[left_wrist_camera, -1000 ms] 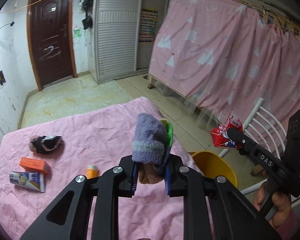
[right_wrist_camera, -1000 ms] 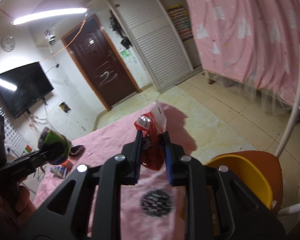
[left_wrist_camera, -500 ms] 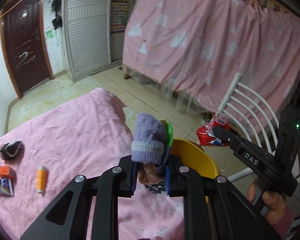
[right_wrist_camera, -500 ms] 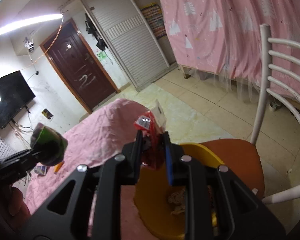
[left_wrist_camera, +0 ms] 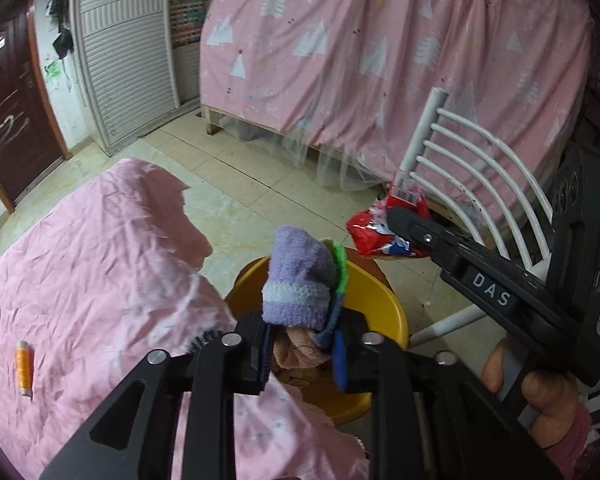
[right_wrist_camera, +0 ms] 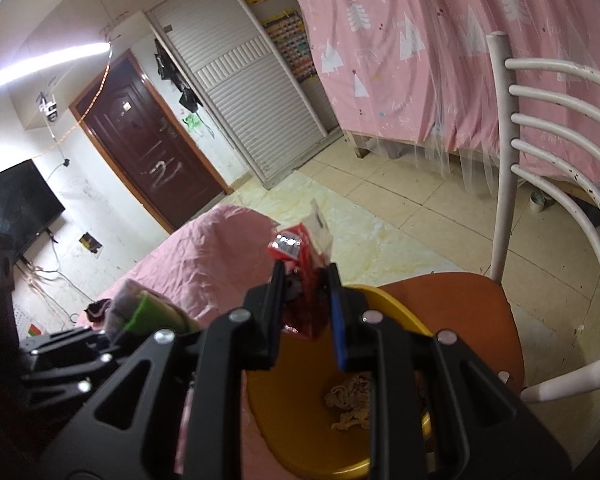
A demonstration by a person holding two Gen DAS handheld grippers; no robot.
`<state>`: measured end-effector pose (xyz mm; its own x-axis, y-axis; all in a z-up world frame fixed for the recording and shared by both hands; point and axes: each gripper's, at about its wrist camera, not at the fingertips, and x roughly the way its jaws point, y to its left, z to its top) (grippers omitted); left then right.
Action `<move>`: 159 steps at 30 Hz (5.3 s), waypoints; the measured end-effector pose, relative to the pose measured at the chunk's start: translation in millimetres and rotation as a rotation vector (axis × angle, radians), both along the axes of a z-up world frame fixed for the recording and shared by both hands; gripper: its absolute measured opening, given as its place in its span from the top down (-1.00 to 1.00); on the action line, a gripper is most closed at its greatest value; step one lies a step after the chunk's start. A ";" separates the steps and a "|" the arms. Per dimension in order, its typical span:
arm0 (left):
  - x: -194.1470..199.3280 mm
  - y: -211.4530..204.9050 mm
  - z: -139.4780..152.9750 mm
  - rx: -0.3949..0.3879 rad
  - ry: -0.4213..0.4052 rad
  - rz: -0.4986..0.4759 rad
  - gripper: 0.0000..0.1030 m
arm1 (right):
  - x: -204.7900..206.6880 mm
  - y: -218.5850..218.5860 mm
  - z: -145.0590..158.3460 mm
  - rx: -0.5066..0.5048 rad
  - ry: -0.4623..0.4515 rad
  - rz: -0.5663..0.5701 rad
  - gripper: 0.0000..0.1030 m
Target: Collect trash
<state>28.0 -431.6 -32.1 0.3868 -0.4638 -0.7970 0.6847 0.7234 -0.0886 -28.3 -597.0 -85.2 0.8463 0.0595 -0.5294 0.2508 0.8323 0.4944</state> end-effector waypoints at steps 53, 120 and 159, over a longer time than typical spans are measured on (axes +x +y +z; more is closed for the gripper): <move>64.3 263.3 44.0 -0.153 -0.070 0.454 -0.31 | 115.8 232.6 31.0 -0.159 0.059 0.445 -0.11; 162.5 369.4 -37.9 0.015 0.036 0.517 -0.60 | 161.8 359.6 -7.2 -0.430 0.228 0.639 0.55; 83.1 236.4 32.1 0.039 -0.146 0.352 -0.60 | 89.8 226.4 40.7 -0.293 0.036 0.422 0.61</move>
<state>111.2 -195.2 -0.1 0.6281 -0.2528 -0.7359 0.3968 0.9176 0.0235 61.5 -370.6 -44.4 0.7613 0.2364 -0.6037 -0.1242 0.9671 0.2221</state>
